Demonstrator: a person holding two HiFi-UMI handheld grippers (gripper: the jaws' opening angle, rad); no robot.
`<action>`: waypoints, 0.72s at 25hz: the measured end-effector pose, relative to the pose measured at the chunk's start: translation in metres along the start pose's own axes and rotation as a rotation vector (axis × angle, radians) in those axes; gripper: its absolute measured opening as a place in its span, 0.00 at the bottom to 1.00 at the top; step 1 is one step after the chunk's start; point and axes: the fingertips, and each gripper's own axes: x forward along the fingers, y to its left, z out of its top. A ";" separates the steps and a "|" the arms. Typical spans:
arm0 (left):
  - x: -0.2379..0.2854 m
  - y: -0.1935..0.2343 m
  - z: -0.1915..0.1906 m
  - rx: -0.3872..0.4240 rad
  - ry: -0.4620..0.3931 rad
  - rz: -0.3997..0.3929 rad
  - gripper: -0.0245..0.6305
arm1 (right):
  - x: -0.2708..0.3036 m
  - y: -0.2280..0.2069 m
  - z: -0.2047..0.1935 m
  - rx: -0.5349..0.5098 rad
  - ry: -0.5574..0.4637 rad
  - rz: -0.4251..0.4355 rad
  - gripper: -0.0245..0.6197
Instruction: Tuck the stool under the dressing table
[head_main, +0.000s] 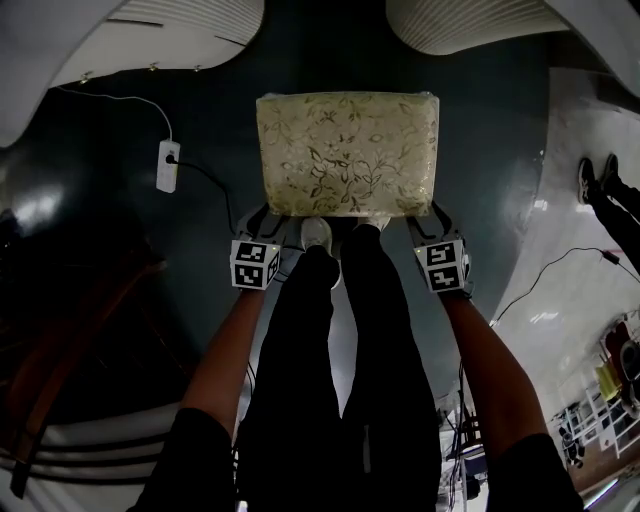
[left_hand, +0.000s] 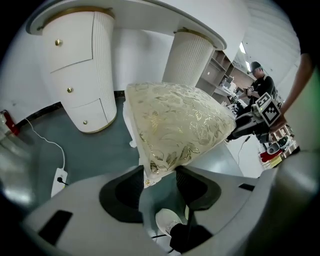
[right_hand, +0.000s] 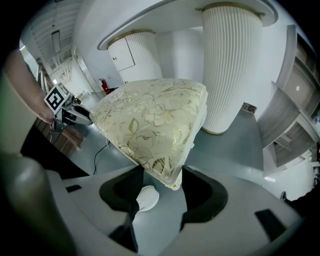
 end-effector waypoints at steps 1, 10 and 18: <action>0.001 -0.002 -0.001 -0.005 0.000 -0.002 0.35 | 0.000 -0.002 0.001 -0.011 0.010 0.005 0.39; 0.003 -0.009 0.000 -0.003 -0.031 -0.017 0.36 | -0.003 -0.010 0.004 -0.053 0.009 -0.012 0.39; 0.006 -0.004 -0.002 -0.021 -0.019 -0.013 0.36 | 0.003 -0.008 0.005 -0.011 0.002 -0.028 0.39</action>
